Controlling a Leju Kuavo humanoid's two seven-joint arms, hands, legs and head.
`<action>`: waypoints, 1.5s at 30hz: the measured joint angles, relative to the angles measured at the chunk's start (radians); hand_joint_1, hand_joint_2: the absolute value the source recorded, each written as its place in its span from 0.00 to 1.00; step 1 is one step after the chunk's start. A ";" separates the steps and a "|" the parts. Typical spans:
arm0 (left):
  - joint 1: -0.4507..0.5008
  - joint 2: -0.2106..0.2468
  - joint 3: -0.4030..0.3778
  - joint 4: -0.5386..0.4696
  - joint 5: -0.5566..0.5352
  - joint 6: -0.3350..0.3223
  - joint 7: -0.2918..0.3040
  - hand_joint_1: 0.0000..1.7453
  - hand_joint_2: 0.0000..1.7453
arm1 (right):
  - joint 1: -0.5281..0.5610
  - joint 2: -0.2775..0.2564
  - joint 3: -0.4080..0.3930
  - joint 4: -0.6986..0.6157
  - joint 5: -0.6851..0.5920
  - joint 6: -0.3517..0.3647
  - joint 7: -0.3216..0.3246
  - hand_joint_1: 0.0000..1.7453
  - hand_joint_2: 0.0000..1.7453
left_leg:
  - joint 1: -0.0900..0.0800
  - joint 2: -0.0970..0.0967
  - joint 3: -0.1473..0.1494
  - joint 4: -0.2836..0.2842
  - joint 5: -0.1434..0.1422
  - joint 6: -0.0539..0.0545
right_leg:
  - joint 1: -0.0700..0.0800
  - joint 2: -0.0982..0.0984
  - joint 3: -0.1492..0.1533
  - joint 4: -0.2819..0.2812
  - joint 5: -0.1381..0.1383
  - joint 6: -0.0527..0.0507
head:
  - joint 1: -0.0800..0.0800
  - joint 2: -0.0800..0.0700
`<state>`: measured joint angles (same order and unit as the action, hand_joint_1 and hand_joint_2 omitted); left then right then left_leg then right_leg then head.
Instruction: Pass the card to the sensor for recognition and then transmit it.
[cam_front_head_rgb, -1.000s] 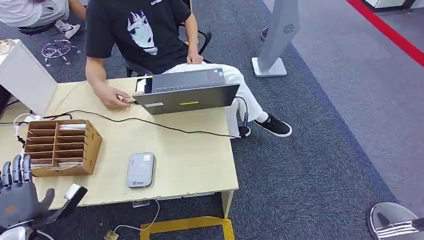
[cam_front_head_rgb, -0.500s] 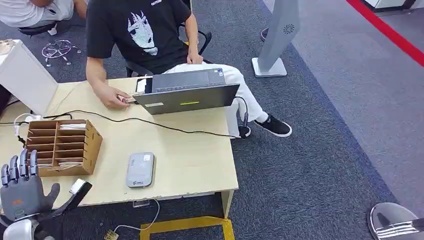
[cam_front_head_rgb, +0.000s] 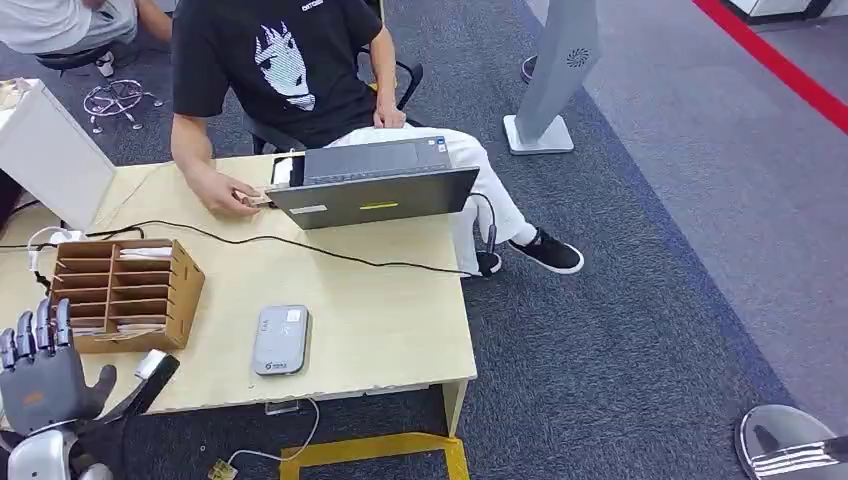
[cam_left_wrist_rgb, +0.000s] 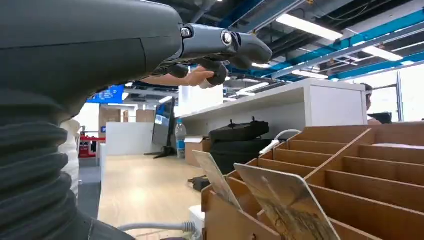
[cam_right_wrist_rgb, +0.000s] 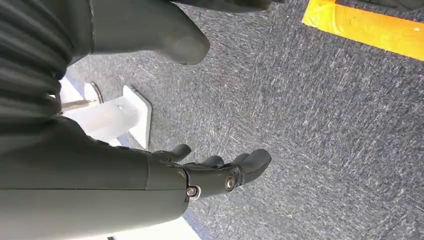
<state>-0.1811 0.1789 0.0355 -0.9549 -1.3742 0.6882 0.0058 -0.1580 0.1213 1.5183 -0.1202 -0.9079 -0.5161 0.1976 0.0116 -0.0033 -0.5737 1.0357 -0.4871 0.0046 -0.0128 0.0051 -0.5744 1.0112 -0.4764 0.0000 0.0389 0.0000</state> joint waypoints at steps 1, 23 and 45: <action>-0.003 -0.002 0.000 0.007 0.009 0.000 -0.007 0.00 1.00 | 0.000 0.000 0.000 0.000 0.000 0.000 0.000 0.00 1.00 | 0.000 0.000 0.000 0.000 0.000 0.000 | 0.000 0.000 0.000 0.000 0.000 0.000 | 0.000 0.000; -0.080 -0.050 0.053 0.080 0.034 0.000 -0.115 0.00 1.00 | -0.015 0.000 0.021 -0.001 0.012 0.000 0.008 0.00 1.00 | 0.000 0.000 0.000 0.000 0.000 0.000 | 0.000 0.000 0.000 0.000 0.000 0.000 | 0.000 0.000; -0.102 -0.092 0.057 0.126 0.018 0.002 -0.131 0.00 1.00 | -0.020 0.000 0.021 -0.005 0.007 0.010 0.005 0.00 1.00 | 0.000 0.000 0.000 0.001 0.000 0.000 | 0.000 0.000 0.000 0.000 0.000 0.000 | 0.000 0.000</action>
<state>-0.2829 0.0870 0.0923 -0.8293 -1.3565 0.6901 -0.1255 -0.1777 0.1213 1.5396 -0.1251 -0.9010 -0.5058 0.2026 0.0116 -0.0033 -0.5737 1.0362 -0.4871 0.0047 -0.0128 0.0051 -0.5744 1.0112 -0.4761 0.0002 0.0393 0.0000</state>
